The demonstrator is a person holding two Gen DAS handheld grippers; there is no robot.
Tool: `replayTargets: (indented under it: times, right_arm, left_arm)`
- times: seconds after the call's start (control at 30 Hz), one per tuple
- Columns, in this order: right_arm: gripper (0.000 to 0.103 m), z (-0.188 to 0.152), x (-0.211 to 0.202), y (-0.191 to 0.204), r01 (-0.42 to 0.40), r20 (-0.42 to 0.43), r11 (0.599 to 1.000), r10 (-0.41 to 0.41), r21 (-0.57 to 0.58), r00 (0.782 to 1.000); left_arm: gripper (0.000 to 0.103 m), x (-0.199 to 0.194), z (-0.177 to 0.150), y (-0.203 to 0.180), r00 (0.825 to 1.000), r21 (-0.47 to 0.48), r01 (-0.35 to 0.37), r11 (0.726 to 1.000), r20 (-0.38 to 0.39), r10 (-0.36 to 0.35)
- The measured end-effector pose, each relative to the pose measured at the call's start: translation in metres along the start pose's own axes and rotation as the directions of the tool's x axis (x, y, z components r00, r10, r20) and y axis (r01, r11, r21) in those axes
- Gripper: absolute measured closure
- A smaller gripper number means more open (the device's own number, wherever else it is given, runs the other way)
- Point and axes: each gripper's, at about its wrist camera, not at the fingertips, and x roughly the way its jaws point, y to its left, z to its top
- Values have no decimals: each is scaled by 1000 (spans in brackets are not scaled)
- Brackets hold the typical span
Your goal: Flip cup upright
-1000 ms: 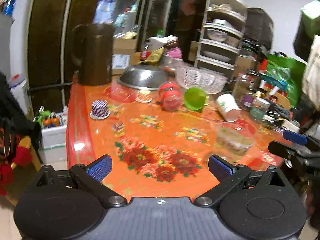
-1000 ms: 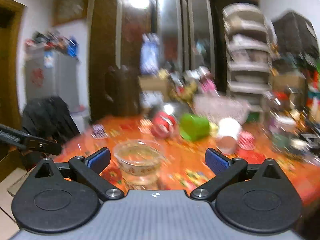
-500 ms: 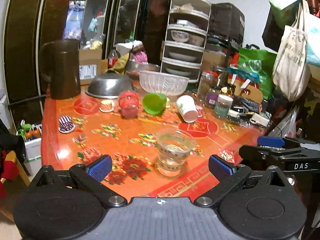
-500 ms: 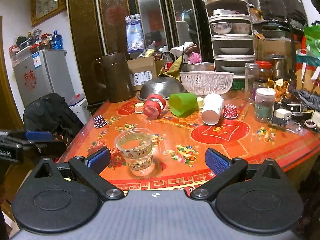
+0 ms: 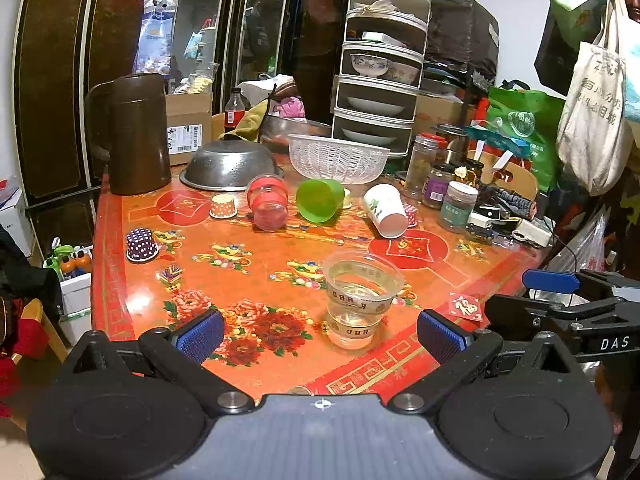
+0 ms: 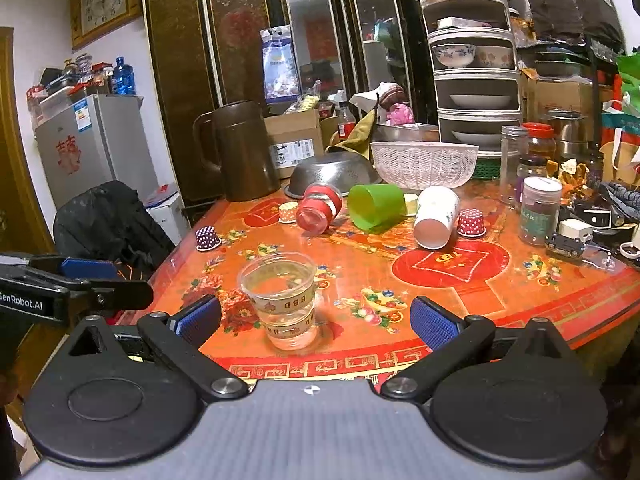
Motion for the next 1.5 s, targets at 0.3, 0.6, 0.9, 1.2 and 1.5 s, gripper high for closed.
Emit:
replayTargets:
  times: [0.3, 0.6, 0.9, 1.2, 1.5]
  right_arm:
    - [1, -1, 0, 0, -3, -4, 1000, 3, 0, 1000]
    - [1, -1, -1, 1, -4, -1, 1000, 4, -1, 1000]
    - [1, -1, 0, 1, -7, 1, 1000, 7, 3, 1000]
    - [1, -2, -1, 1, -11, 5, 1000, 11, 1, 1000]
    - [1, -1, -2, 1, -10, 11, 1000, 10, 4, 1000]
  left_arm:
    - [0, 2, -1, -2, 1000, 0, 4, 1000, -8, -4]
    - [0, 2, 0, -1, 1000, 0, 4, 1000, -9, -4]
    - [0, 4, 0, -1, 1000, -5, 4, 1000, -11, -4]
    - [0, 5, -2, -3, 1000, -6, 11, 1000, -15, -11]
    - [0, 5, -2, -4, 1000, -7, 10, 1000, -16, -10]
